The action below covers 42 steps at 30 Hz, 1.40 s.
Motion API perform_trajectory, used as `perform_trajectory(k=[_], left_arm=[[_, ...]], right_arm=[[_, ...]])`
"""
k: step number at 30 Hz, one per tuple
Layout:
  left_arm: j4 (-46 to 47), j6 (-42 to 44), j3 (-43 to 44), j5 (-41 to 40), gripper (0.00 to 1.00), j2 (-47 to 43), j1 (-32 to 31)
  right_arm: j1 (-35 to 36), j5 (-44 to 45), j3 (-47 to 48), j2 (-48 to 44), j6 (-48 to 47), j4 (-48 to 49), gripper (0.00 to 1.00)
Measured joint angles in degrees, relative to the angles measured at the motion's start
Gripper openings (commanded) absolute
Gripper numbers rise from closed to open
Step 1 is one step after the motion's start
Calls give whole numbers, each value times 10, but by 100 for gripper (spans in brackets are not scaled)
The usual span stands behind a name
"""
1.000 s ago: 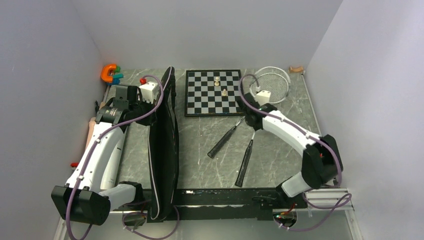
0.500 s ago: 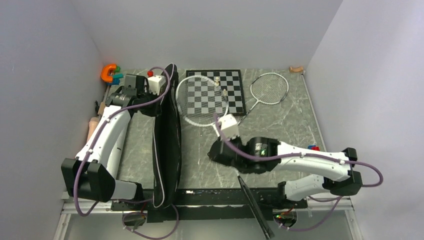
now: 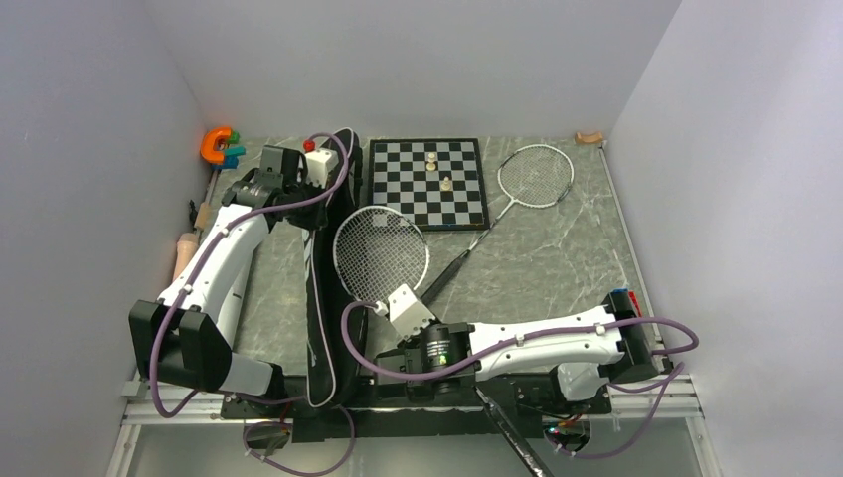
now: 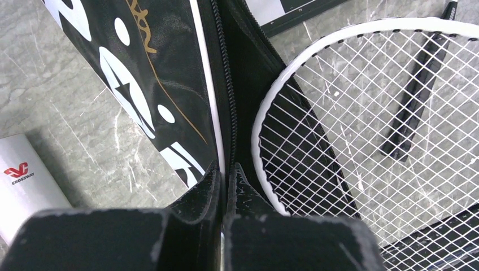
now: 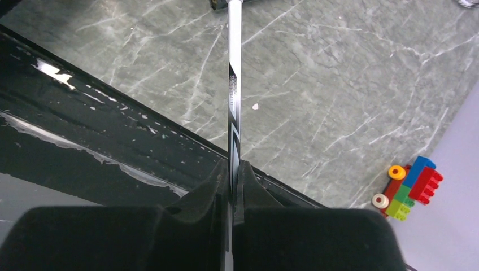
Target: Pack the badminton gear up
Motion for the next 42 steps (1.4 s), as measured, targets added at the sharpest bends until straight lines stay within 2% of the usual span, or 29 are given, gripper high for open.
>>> perform_trajectory(k=[8,15,20,28,42], left_arm=[[2,-1,0,-4,0,2,-3],[1,-2,1,-1,0,14,-18],[-3,-2,1,12,0,15,-19],[-33,1,1,53,0,12,-19],[-79,5,6,94,0,-33,-19]], right_arm=[[0,8,51,56,-54,-2,0],[-17,3,92,125,-138,57,0],[-65,-10,96,126,-194,134,0],[-133,-26,89,126,-264,317,0],[-224,-88,18,125,-290,559,0]])
